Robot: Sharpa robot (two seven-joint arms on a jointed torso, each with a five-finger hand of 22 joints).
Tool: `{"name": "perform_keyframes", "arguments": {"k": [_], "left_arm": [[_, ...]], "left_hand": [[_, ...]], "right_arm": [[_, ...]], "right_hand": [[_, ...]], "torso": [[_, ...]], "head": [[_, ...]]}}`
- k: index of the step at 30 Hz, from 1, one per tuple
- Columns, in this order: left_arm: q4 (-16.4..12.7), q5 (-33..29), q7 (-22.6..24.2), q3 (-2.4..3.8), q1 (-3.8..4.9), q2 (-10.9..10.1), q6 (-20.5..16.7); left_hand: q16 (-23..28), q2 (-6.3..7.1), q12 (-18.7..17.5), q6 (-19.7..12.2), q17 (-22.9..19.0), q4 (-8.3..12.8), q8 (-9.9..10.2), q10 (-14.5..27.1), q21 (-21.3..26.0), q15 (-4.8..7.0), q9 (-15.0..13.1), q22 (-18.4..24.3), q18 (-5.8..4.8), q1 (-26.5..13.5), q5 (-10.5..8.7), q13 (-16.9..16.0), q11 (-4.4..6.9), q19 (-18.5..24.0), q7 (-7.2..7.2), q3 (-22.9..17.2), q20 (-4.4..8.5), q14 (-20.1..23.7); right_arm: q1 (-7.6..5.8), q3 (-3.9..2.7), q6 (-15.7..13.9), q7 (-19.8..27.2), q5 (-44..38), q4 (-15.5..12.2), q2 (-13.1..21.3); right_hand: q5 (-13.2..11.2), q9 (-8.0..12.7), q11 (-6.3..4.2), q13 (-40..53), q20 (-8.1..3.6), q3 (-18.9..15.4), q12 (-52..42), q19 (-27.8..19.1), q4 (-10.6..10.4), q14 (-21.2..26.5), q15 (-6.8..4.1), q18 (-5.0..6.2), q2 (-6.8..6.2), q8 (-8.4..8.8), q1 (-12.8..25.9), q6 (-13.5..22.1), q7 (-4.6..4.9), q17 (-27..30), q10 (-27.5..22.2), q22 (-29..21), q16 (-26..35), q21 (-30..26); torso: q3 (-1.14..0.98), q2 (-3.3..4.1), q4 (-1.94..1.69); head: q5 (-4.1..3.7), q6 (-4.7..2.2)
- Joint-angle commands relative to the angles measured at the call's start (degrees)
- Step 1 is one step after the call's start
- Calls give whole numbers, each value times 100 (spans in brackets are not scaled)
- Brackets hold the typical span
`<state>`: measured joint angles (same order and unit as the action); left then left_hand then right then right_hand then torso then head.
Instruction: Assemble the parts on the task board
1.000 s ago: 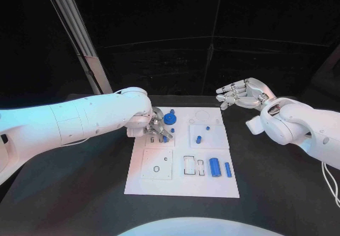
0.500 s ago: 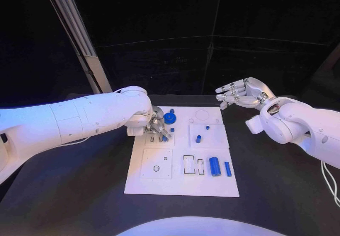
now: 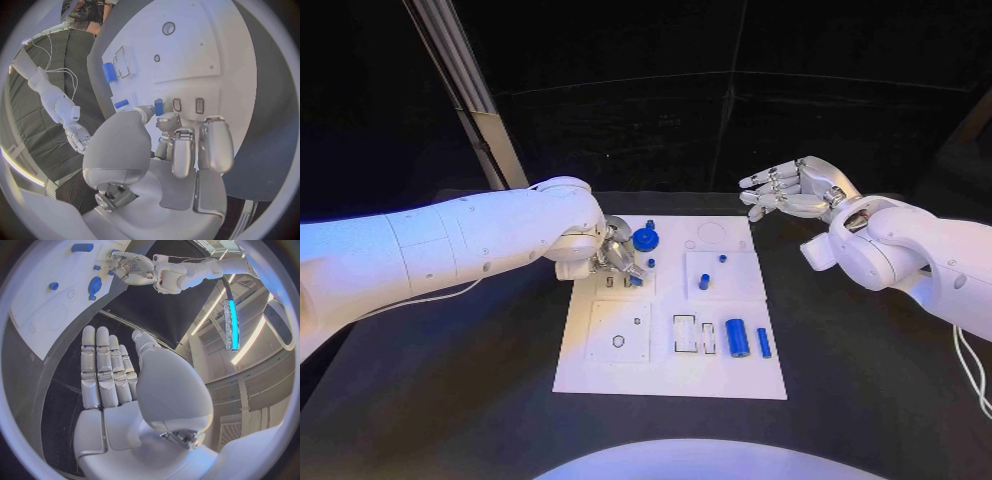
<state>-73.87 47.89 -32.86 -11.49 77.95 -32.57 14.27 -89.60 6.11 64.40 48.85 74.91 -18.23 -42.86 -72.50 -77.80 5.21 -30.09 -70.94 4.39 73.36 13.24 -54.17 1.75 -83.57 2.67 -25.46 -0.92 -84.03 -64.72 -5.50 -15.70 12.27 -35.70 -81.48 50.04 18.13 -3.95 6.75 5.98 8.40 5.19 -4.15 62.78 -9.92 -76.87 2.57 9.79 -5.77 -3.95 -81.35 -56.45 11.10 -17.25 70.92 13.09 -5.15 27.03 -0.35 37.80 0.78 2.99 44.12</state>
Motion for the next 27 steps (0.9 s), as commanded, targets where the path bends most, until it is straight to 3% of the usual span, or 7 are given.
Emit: {"name": "perform_keyframes", "arguments": {"k": [1,6,10,14,27], "left_arm": [[-109,-131,112,-2,-2,-78,-537],[-300,44,157,-7,-27,-209,-883],[-418,148,167,-13,-65,-286,-1082],[-449,346,150,-56,-118,-326,-1242],[-432,730,146,-101,-227,-404,-1350]], "left_hand": [[-40,17,38,-44,1509,1092,-50,-42,-20,2,-36,-22,-47,-121,-24,-21,4,-31,-13,-1184,-4,-597],[-40,44,50,-63,1509,1151,-108,-43,-40,9,-79,-59,-54,-231,-33,-16,3,-46,-22,-1327,-1,-597],[-40,52,61,-65,1509,1166,-125,-50,-55,10,-91,-82,-58,-265,-37,-24,5,-55,-24,-1361,1,-597],[-40,58,67,-66,1509,1166,-141,-54,-54,11,-103,-82,-58,-311,-46,-23,5,-56,-25,-1380,2,-597],[-40,125,102,-61,1509,1210,-194,-74,-48,19,-136,-84,-57,-440,-167,-41,19,-57,-48,-1372,7,-597]], "right_arm": [[-13,-4,96,52,-6,6,-2],[-13,-4,113,75,-6,38,-8],[-12,-4,123,84,-6,60,-7],[-12,-4,125,91,-6,78,-6],[-12,-3,134,100,-6,97,-12]], "right_hand": [[34,6,7,-15,49,4,31,7,49,21,55,60,25,32,-38,47,6,11,-61,-16,32,-48],[16,6,21,-27,59,-1,33,-7,55,43,69,57,27,32,-36,71,18,21,-92,-30,56,-73],[9,6,24,-30,62,-4,32,-11,55,48,73,56,28,31,-33,76,21,23,-99,-34,62,-80],[-5,5,30,-35,68,-10,31,-17,54,57,79,55,31,30,-25,85,26,28,-112,-41,71,-92],[-21,5,36,-39,74,-17,28,-24,49,65,86,54,40,28,-12,95,31,32,-124,-49,81,-107]], "torso": [[-7,2,-6],[3,-4,-15],[-1,-8,-31],[3,-8,-33],[-3,0,-16]], "head": [[12,-10],[26,7],[30,12],[39,14],[74,9]]}}
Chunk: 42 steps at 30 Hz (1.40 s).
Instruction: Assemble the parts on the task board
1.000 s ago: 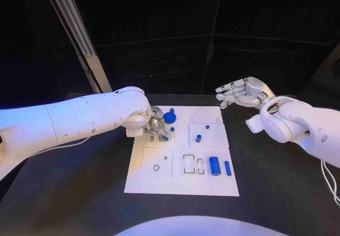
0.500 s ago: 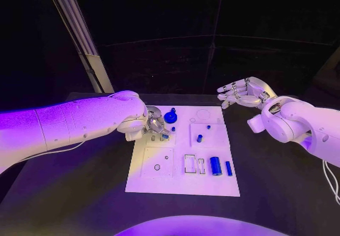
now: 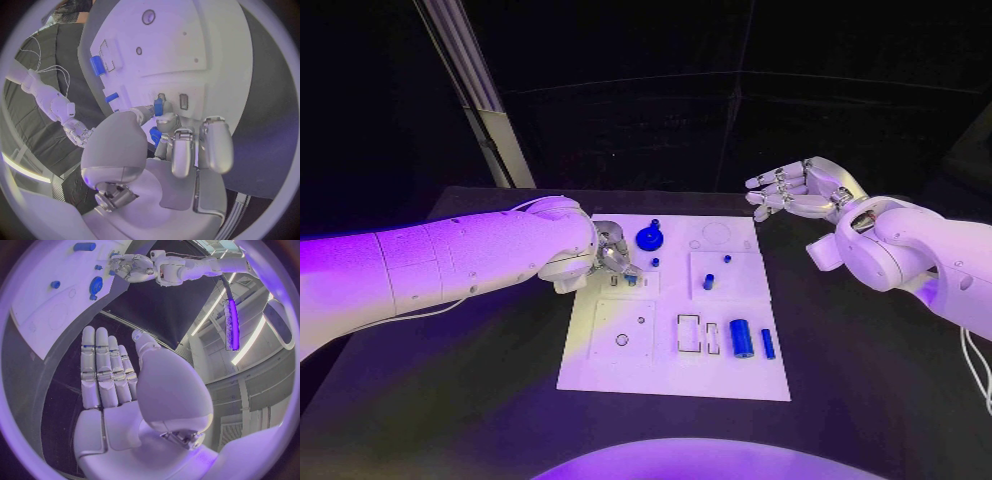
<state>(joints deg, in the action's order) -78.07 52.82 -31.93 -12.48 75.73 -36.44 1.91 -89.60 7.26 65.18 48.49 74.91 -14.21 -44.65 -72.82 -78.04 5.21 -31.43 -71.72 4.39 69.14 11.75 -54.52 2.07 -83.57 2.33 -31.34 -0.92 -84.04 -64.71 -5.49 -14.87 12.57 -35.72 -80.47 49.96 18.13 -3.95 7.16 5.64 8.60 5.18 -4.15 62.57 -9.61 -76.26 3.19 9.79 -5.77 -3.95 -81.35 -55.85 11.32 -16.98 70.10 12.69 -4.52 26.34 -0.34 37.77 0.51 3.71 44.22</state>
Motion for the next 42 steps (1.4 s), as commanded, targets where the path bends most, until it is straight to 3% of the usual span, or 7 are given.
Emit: {"name": "perform_keyframes", "arguments": {"k": [1,18,38,42], "left_arm": [[-19,241,48,-3,-7,-25,-100],[-107,257,-47,-33,-21,-68,335],[-125,249,-50,-54,-27,-37,416],[-89,221,-51,-55,-27,-9,415]], "left_hand": [[-40,13,25,-24,1509,811,-18,-43,-24,20,-3,-5,-57,-20,-20,-6,-12,-57,-15,-782,8,-596],[-40,24,42,-1,1509,827,-42,-57,-34,26,-14,-23,-60,-53,-46,-20,-3,-63,-28,-761,13,-596],[-40,24,60,49,1509,815,-87,-72,-37,42,-33,-37,-62,-168,-74,-24,17,-66,-54,-680,26,-596],[-40,40,77,97,1509,686,-112,-79,-43,52,-35,-55,-66,-408,-91,-27,29,-72,-72,-480,37,-596]], "right_arm": [[-12,-4,51,70,-4,-4,-4],[-12,-3,97,95,-4,6,-16],[-12,-3,119,103,-4,23,-19],[-12,-3,119,104,-4,24,-23]], "right_hand": [[-21,5,-4,-5,54,-17,27,-3,18,4,24,54,40,29,-12,35,9,5,-43,-9,18,-38],[-31,5,-3,-7,56,-20,26,-6,18,8,27,54,43,28,-9,39,11,7,-48,-12,22,-44],[-44,4,0,-9,59,-22,24,-9,20,12,29,55,47,27,-8,43,12,9,-56,-17,27,-52],[-49,4,1,-11,61,-25,24,-12,21,16,31,54,48,27,-7,46,14,11,-61,-19,30,-57]], "torso": [[-3,3,12],[-2,11,11],[-4,6,11],[-3,8,12]], "head": [[3,-1],[10,27],[9,42],[7,38]]}}
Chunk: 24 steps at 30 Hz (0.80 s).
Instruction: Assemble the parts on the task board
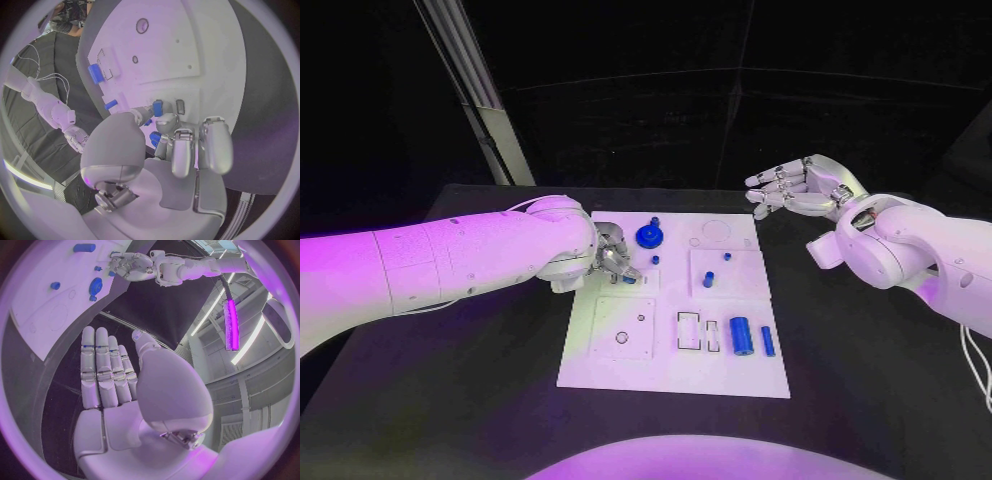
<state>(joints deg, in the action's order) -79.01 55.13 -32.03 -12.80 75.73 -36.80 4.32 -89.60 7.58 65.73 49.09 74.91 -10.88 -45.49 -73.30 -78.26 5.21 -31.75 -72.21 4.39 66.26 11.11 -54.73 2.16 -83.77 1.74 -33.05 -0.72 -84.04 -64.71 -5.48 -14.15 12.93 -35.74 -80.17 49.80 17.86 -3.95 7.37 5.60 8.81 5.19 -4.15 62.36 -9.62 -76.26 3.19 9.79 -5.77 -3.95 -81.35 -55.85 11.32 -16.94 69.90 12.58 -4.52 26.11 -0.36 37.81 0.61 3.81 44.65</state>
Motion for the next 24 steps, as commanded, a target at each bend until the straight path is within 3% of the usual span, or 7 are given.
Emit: {"name": "perform_keyframes", "arguments": {"k": [1,9,24], "left_arm": [[18,-25,-43,-22,-26,39,178],[102,-61,-58,-22,-25,111,217],[201,-67,-93,-21,-24,167,248]], "left_hand": [[-40,4,29,50,1509,309,-30,-33,-23,56,-1,-13,-68,-187,-29,-9,25,-54,-19,-238,20,-596],[-40,6,91,136,1509,5,-34,-53,-44,67,22,-61,-76,-580,-35,-52,36,-70,-33,255,33,-596],[-40,-27,143,205,1509,-263,-29,-67,-59,80,56,-109,-83,-763,-23,-77,48,-85,-48,856,47,-596]], "right_arm": [[-12,-4,46,68,-3,-4,-9],[-12,-4,45,69,-3,-5,-17],[-12,-4,64,66,-3,-6,-25]], "right_hand": [[-24,4,-19,-9,41,-26,24,8,21,18,33,54,48,26,-7,47,15,7,-44,-9,32,-36],[-30,4,-14,-12,46,-33,24,2,22,27,38,53,50,27,-3,55,19,11,-56,-15,39,-47],[-40,6,6,-22,66,-69,18,-20,21,63,59,52,53,30,27,99,37,23,-100,-39,60,-90]], "torso": [[0,4,1],[0,4,-1],[-2,1,0]], "head": [[-2,-3],[-8,4],[-24,19]]}}
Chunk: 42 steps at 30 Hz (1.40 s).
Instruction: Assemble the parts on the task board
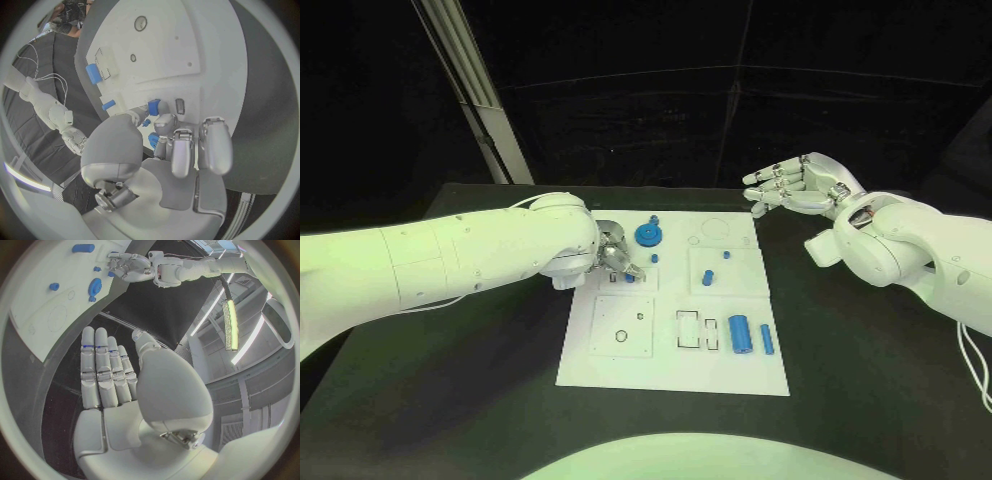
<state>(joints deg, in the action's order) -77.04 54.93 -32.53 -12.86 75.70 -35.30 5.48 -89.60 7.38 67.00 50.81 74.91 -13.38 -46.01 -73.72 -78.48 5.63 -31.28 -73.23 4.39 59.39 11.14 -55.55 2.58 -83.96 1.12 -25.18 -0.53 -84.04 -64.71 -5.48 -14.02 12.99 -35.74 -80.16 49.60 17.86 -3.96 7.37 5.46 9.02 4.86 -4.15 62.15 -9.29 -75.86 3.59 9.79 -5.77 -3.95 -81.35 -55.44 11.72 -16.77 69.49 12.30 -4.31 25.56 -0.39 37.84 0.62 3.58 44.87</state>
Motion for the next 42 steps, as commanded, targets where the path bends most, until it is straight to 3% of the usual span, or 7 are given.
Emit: {"name": "perform_keyframes", "arguments": {"k": [1,9,18,25,31,36,42], "left_arm": [[11,-47,-46,-16,-22,19,130],[42,-59,-47,-15,-22,7,93],[-73,-96,-8,-8,-7,-129,8],[-236,-139,52,37,93,-303,-28],[-382,-170,130,318,166,-452,60],[-454,-289,125,618,225,-570,244],[60,-422,35,734,405,-428,761]], "left_hand": [[-40,-8,16,34,1509,-35,25,-24,-36,37,12,-8,-83,-89,-27,8,6,-66,15,109,28,-596],[-40,26,37,67,1509,-305,28,-34,-38,38,32,-30,-86,-305,-34,4,9,-72,9,665,28,-596],[-40,36,50,76,1509,-330,31,-37,-35,53,51,-48,-87,-510,-133,9,21,-78,-8,1354,41,-596],[-40,-10,16,61,1509,-328,35,-4,0,51,60,-10,-77,-463,-232,69,20,-65,-5,1620,43,-596],[-40,-59,-98,-67,1509,-320,103,112,114,25,98,129,-48,-239,-251,243,-17,-16,42,1889,24,-596],[-40,-158,-239,-547,1509,-327,487,278,297,-102,342,349,-12,6,-242,493,-185,56,248,2162,-81,-596],[-40,-250,-229,-628,1509,-322,600,299,340,-166,468,390,2,105,-249,527,-248,67,317,2314,-140,-596]], "right_arm": [[-12,-4,51,59,-2,-7,-5],[-12,-3,58,56,-2,-1,-10],[-11,-3,59,53,-2,12,-8],[-11,-2,35,67,19,31,-11],[-11,-1,5,98,45,57,-12],[-10,-1,-19,126,74,91,-30],[-10,0,-34,134,87,109,-43]], "right_hand": [[-41,6,9,-9,48,-43,17,-2,-13,28,22,52,54,30,33,63,-1,8,-65,-14,41,-41],[-46,6,20,-12,61,-77,9,-12,-20,48,34,52,56,30,65,89,9,15,-88,-29,48,-67],[-48,8,35,-14,77,-123,-1,-23,-25,78,49,52,61,33,100,133,24,24,-121,-49,54,-100],[-28,8,56,-25,100,-175,-36,-39,-19,150,74,52,87,32,120,202,44,46,-172,-78,65,-151],[-12,6,68,-35,111,-201,-52,-48,-12,186,86,51,97,28,124,227,54,56,-210,-92,66,-176],[-11,6,69,-36,112,-203,-53,-49,-12,190,87,51,99,26,124,227,55,57,-214,-93,66,-179],[-9,5,70,-38,114,-206,-55,-50,-10,194,88,51,101,24,124,227,55,59,-219,-95,66,-182]], "torso": [[0,-4,-1],[6,-4,-3],[4,-6,-2],[2,-5,-1],[4,0,-1],[4,1,4],[-7,-5,-7]], "head": [[0,-3],[0,-18],[-10,-28],[-26,-41],[-34,-56],[-37,-69],[-22,-77]]}}
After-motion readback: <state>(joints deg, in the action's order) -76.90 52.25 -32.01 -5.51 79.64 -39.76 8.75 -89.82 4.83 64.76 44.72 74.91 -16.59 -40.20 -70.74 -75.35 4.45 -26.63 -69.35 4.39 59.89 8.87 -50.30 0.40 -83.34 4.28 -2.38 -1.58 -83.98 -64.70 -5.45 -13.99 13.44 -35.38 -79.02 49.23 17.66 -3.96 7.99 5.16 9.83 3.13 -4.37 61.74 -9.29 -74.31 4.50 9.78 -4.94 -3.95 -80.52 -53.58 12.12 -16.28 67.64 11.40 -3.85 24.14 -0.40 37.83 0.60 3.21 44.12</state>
